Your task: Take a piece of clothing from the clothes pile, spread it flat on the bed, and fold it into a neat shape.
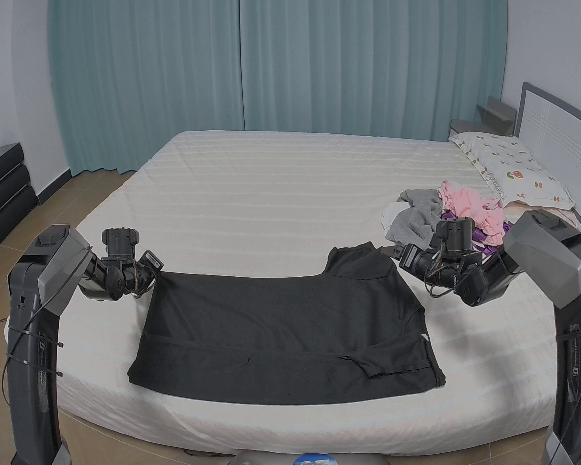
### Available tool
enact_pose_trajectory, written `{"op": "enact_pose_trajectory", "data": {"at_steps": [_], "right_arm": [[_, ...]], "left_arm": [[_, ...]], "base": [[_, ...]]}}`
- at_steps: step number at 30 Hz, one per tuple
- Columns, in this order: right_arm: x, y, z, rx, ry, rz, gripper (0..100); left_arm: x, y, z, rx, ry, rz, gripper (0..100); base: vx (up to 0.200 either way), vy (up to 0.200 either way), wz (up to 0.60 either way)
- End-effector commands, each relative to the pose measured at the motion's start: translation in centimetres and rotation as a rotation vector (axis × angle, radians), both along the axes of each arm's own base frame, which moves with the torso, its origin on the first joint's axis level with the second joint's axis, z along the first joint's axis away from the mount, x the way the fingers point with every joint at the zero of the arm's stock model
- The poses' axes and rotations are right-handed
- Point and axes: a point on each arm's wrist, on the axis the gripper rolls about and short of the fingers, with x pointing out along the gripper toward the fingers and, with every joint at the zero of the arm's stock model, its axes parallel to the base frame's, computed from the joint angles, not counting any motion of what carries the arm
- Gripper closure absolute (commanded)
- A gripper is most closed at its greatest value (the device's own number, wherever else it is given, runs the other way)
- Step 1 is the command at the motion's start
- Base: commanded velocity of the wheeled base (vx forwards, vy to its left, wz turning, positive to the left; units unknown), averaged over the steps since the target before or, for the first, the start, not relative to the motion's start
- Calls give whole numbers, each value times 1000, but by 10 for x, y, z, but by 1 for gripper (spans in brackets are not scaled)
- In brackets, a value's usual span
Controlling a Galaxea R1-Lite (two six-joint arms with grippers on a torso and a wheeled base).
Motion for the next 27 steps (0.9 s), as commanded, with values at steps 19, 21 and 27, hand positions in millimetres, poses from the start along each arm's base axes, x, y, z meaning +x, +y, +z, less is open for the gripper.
{"op": "enact_pose_trajectory", "data": {"at_steps": [19,21,27], "right_arm": [[65,2,-69,-153,-42,-40,0],[66,2,-71,-151,-41,-42,0],[67,-1,-73,-127,-38,-59,100]], "left_arm": [[0,0,-1,0,1,0,100],[0,0,-1,0,1,0,100],[-1,0,-2,0,3,0,100]], "base": [[0,0,0],[0,0,0],[0,0,0]]}}
